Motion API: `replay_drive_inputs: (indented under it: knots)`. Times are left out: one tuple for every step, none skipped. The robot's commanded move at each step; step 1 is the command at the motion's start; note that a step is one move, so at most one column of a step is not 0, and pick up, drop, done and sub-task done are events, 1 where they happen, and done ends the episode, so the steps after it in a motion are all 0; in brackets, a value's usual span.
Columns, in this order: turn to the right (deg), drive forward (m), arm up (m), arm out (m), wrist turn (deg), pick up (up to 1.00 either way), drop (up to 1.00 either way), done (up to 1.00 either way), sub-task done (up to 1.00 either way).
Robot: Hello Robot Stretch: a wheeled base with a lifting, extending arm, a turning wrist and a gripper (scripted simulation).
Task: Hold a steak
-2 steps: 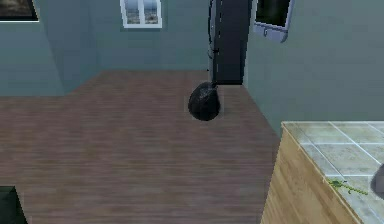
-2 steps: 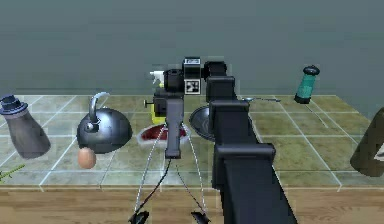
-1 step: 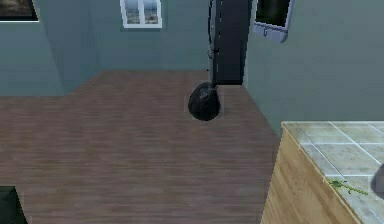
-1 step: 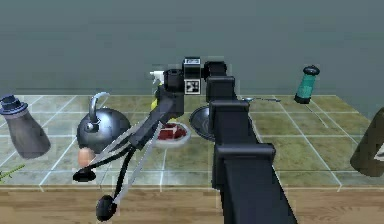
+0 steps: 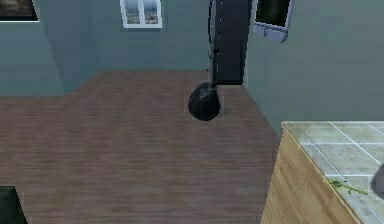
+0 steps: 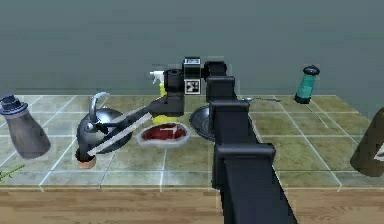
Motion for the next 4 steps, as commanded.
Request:
replay_drive_inputs:
  knots:
    - [0.0, 0.00, 0.00, 0.00, 45.0, 0.00, 0.00, 0.00, 0.00]
    - [0.0, 0.00, 0.00, 0.00, 27.0, 0.00, 0.00, 0.00, 0.00]
    - [0.0, 0.00, -0.14, 0.00, 0.0, 0.00, 0.00, 0.00, 0.00]
    - [0.0, 0.00, 0.00, 0.00, 0.0, 1.00, 0.00, 0.00, 0.00]
